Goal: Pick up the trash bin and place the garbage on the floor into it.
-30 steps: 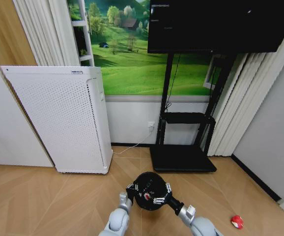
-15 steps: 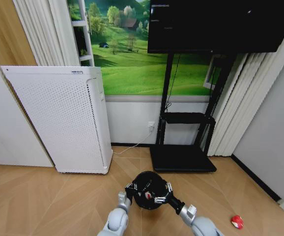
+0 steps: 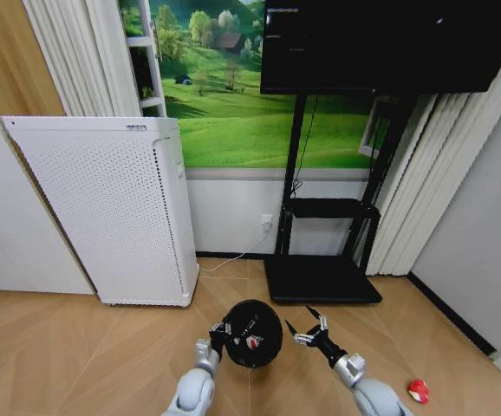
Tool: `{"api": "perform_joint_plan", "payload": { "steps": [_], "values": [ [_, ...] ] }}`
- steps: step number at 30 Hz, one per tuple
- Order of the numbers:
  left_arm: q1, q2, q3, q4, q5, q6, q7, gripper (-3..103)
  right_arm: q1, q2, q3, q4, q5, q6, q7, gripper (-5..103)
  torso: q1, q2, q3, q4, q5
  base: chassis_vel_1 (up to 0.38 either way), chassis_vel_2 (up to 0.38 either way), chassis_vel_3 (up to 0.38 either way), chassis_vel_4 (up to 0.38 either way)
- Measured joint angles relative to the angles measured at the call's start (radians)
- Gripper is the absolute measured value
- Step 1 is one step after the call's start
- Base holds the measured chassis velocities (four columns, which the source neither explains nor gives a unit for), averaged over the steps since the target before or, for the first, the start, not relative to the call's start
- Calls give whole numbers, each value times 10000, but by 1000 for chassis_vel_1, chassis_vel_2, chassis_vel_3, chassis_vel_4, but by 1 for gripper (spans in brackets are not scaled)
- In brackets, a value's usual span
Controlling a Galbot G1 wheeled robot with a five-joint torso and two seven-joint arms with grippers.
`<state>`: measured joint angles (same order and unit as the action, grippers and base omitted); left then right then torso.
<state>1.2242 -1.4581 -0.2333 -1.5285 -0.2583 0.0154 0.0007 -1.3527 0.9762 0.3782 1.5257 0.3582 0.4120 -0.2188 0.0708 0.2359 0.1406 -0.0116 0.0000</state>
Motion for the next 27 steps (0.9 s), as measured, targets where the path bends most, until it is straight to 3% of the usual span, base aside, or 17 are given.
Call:
{"api": "perform_joint_plan", "payload": {
  "steps": [12, 27],
  "values": [
    [488, 169, -753, -615, -215, 135, -83, 4, -60, 538, 1696, -1404, -465, -300, 1018, 100, 0, 0, 0, 1, -2, 0, 0, 0, 0],
    [789, 343, -1171, -1120, -425, 230, -121, 4, -398, 1453, 3029, -2256, -881, -636, 2327, 100, 0, 0, 0, 0, 0, 0, 0, 0, 0]
  ]
}}
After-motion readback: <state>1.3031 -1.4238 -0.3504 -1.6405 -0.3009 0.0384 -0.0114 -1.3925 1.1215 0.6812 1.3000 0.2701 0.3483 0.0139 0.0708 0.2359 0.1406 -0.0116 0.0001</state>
